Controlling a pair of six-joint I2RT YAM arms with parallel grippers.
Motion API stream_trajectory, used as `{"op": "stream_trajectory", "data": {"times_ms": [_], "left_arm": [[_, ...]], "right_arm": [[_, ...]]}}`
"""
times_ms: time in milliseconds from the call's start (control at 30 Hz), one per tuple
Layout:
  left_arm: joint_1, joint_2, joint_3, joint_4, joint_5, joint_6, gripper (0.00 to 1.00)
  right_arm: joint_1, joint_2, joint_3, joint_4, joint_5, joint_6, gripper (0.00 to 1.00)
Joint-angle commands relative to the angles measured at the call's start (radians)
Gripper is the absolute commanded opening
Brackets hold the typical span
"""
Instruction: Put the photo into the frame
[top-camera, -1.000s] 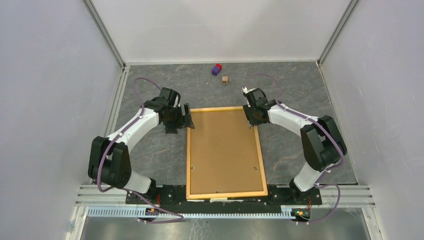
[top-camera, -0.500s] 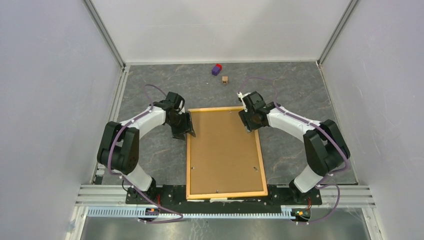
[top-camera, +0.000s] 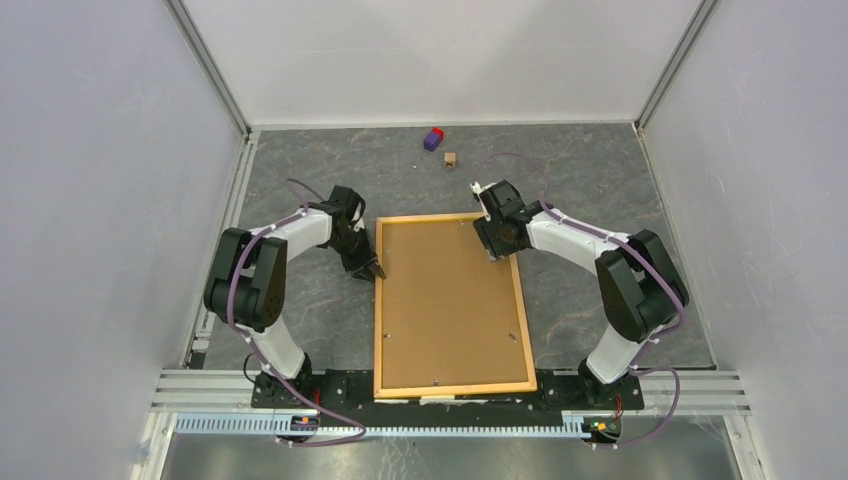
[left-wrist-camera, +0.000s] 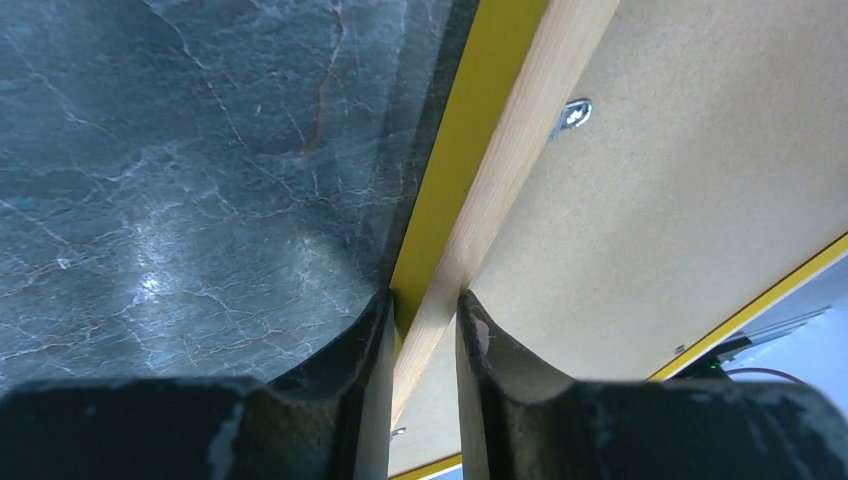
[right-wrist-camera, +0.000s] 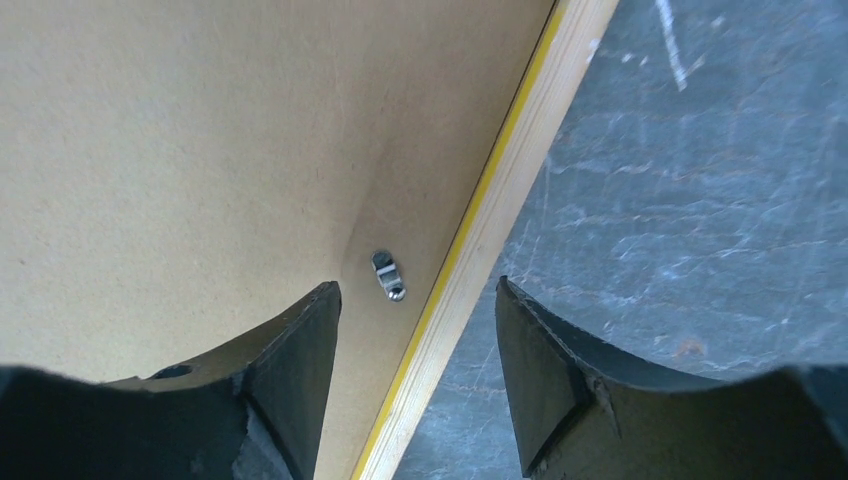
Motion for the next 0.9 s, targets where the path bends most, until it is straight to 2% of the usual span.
{"op": "stream_trajectory", "data": {"times_ms": [0, 167, 400, 633, 867], "left_arm": [[0.043, 0.087, 0.05, 0.071, -0.116, -0.12, 0.23], [0.072, 0.165, 0.121, 0.052, -0.069, -0.103, 0.22], [0.081, 0.165, 0.163, 0.072, -0.038, -0.099, 0.18], [0.081, 0.146, 0.154, 0.074, -0.034, -0.073, 0.18], [0.08, 0.146, 0.147, 0.084, -0.011, -0.08, 0.18]], "right_arm": [[-0.005, -0.012, 0.091, 0.006, 0.062, -0.016, 0.65], [-0.018, 0.014, 0.122, -0.015, 0.085, -0.039, 0.67], [-0.073, 0.044, 0.102, 0.015, 0.049, -0.048, 0.74], [-0.143, 0.107, 0.131, 0.106, -0.124, -0.032, 0.7], [-0.144, 0.162, 0.157, 0.159, -0.137, -0.018, 0.69]]}}
